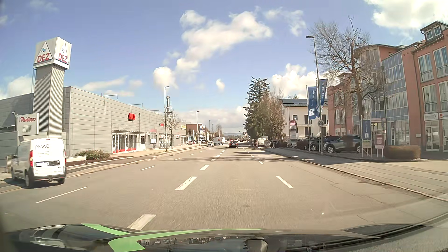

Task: Follow the waypoints while adhering to traffic rules and regulations

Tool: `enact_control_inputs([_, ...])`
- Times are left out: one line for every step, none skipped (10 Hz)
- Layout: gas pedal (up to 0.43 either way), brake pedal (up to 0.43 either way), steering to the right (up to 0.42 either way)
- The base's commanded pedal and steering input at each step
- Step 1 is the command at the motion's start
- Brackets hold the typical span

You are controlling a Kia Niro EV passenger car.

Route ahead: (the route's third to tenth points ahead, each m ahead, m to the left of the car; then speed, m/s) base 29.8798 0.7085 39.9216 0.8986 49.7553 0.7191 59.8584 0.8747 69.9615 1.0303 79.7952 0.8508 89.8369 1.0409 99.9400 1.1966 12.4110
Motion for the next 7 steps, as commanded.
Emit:
enact_control_inputs([0.39, 0.0, 0.0])
enact_control_inputs([0.39, 0.0, 0.0])
enact_control_inputs([0.39, 0.0, 0.0])
enact_control_inputs([0.39, 0.0, 0.0])
enact_control_inputs([0.39, 0.0, -0.001])
enact_control_inputs([0.39, 0.0, -0.001])
enact_control_inputs([0.39, 0.0, -0.001])
